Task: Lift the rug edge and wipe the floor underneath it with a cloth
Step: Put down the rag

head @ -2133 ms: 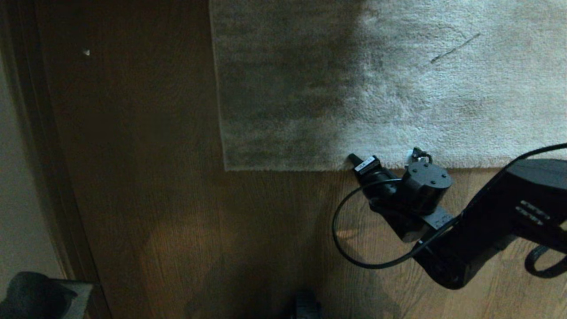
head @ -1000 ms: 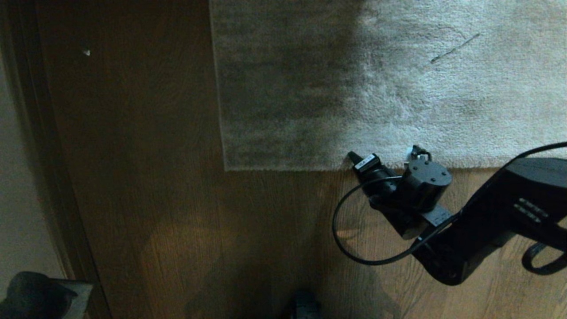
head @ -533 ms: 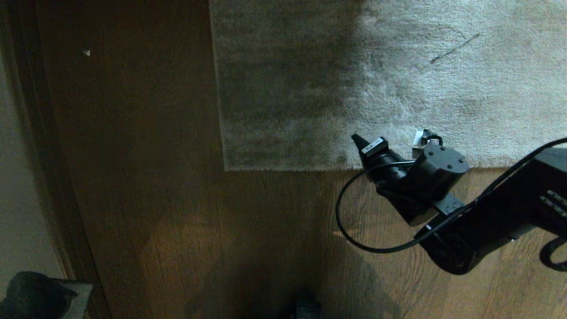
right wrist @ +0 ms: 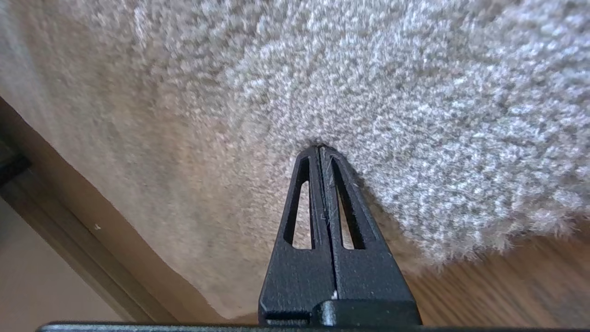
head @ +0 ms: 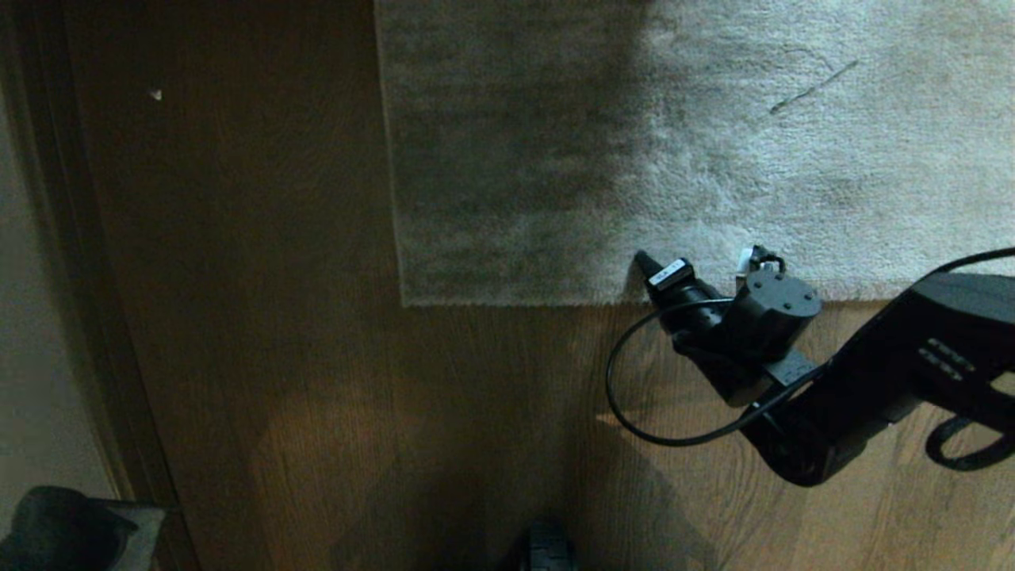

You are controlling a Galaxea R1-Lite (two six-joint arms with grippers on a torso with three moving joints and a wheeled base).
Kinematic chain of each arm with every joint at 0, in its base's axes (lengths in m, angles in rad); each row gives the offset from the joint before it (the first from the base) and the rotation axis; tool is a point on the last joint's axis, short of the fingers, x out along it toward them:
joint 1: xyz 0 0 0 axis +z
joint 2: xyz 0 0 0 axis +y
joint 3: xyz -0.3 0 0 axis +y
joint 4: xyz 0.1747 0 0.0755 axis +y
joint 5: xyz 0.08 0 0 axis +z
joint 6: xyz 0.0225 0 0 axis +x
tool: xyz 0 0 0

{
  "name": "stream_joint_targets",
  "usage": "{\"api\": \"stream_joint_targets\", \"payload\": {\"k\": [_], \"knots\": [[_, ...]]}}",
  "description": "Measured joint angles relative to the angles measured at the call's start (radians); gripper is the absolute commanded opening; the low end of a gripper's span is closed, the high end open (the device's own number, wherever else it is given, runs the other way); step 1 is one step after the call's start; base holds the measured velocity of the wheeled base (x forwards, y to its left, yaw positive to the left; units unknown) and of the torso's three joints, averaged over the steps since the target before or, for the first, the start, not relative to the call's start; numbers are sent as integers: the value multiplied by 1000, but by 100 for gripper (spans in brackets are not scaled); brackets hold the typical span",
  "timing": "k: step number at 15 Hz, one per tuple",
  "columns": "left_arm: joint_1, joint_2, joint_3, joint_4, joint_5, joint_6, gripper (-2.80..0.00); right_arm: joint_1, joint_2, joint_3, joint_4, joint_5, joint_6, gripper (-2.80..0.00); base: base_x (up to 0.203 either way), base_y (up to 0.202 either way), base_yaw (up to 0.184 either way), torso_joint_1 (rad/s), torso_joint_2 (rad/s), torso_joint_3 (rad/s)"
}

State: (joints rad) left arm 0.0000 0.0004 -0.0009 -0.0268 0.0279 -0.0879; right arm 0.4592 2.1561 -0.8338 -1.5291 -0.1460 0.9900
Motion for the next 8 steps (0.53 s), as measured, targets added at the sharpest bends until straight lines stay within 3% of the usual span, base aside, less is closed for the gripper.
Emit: {"api": "stream_joint_targets", "payload": {"k": [8], "knots": [[0,0,1,0,0,0,-280,-5,-37,-6,17,0,-1,-280,0,0,0,0,0,0]]}}
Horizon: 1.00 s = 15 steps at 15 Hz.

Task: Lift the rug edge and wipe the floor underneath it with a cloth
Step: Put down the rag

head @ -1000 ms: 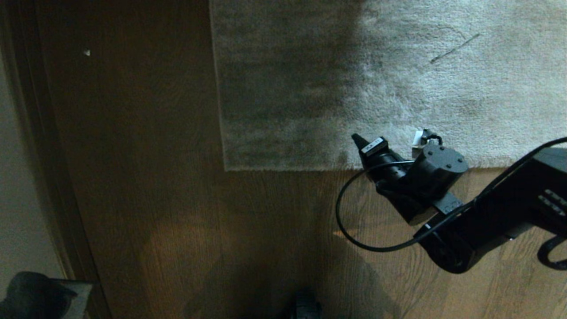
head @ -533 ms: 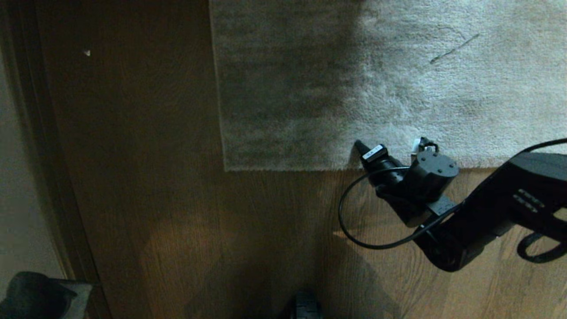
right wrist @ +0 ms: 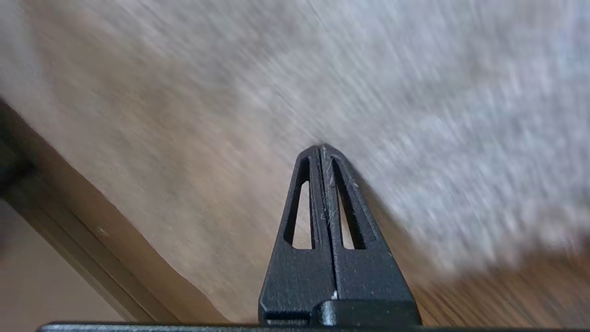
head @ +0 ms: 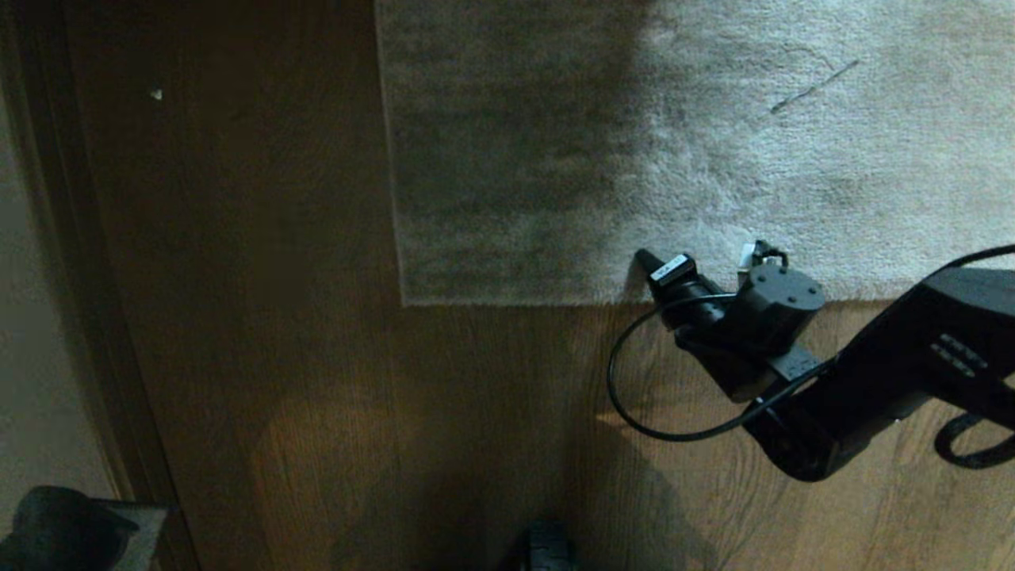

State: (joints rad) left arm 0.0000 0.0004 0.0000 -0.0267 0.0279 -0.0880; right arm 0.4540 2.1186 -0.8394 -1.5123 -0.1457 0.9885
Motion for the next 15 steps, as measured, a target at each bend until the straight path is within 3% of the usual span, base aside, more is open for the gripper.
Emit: {"api": "stream_joint_targets", "payload": {"k": [3,7,12,15], "knots": [[0,0,0,0,0,0,-280,2,-105,19,-5,38,-1,-280,0,0,0,0,0,0],[0,0,0,0,-1,0,-280,2,-284,111,-8,155,-41,-280,0,0,0,0,0,0],[0,0,0,1,-1,0,-280,1,-461,319,-4,168,-215,-280,0,0,0,0,0,0],[0,0,0,0,-1,0,-280,-1,-576,414,68,165,-327,-280,0,0,0,0,0,0]]}}
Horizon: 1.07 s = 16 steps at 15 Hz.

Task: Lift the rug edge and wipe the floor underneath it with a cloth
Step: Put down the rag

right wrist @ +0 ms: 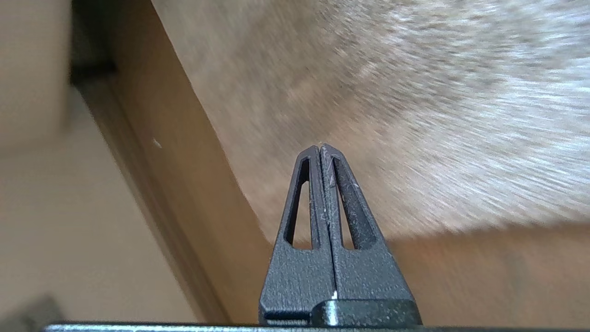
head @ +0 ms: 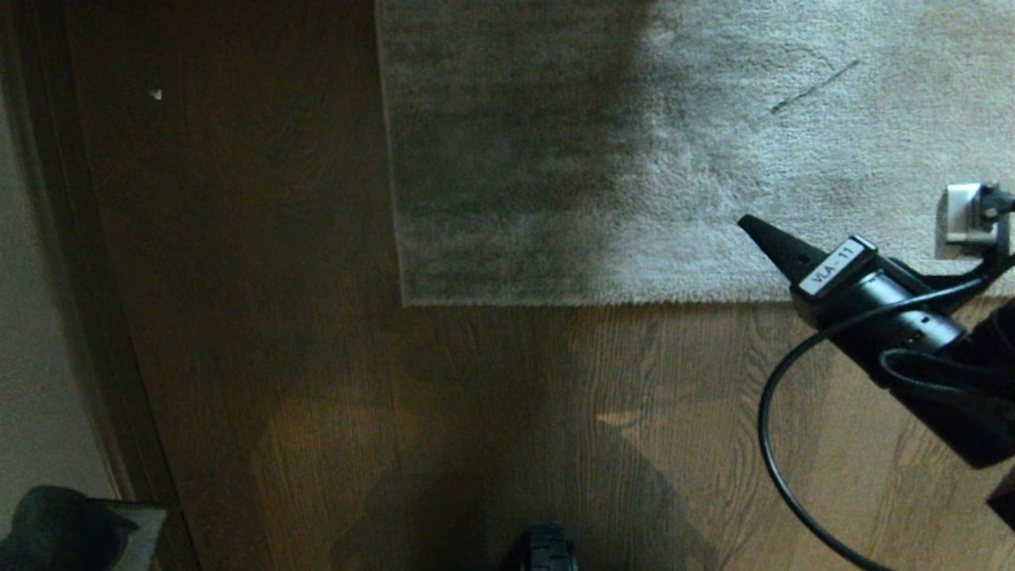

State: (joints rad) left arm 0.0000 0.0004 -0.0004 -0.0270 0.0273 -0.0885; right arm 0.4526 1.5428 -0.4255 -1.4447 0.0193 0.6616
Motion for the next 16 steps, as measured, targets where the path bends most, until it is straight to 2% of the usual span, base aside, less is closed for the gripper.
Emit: {"api": "stream_joint_targets", "payload": {"k": [3,8,13,16], "knots": [[0,0,0,1,0,0,-280,-20,-110,106,55,-1,-84,-280,0,0,0,0,0,0],[0,0,0,2,0,1,-280,-93,-236,277,62,-4,-143,-280,0,0,0,0,0,0],[0,0,0,1,0,0,-280,-194,-340,351,63,-5,-183,-280,0,0,0,0,0,0],[0,0,0,1,0,0,-280,-221,-423,400,84,-6,-200,-280,0,0,0,0,0,0]]}}
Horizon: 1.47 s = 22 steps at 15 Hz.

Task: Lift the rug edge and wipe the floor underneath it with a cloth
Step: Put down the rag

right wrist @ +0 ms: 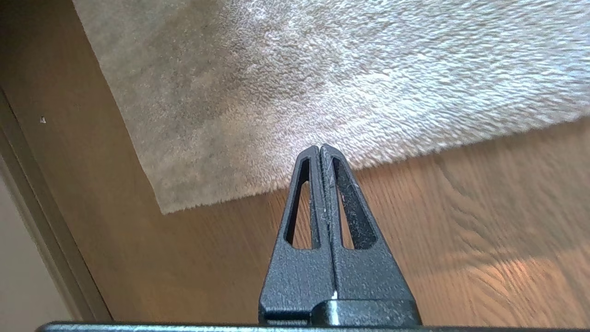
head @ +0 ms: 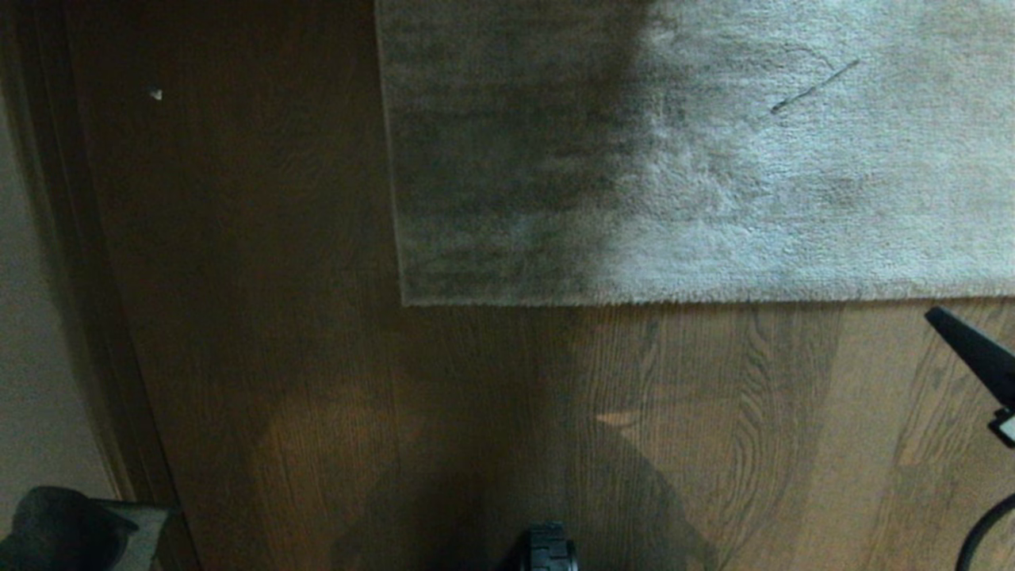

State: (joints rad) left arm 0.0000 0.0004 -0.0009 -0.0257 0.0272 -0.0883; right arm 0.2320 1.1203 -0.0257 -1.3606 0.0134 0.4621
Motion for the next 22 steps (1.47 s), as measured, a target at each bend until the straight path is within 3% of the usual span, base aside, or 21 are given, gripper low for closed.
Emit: {"api": "stream_joint_targets", "payload": {"k": [4,10,12,18,22], "knots": [[0,0,0,0,0,0,-280,-5,-210,20,206,-1,-9,-280,0,0,0,0,0,0],[0,0,0,2,0,0,-280,-6,-696,-31,851,-30,-98,-280,0,0,0,0,0,0],[0,0,0,2,0,0,-280,-6,-779,-12,1026,-70,-191,-280,0,0,0,0,0,0],[0,0,-1,2,0,0,-280,-5,-837,24,1289,-72,-473,-280,0,0,0,0,0,0],[0,0,-1,2,0,0,-280,-5,-842,25,1360,-34,-488,-280,0,0,0,0,0,0]]}}
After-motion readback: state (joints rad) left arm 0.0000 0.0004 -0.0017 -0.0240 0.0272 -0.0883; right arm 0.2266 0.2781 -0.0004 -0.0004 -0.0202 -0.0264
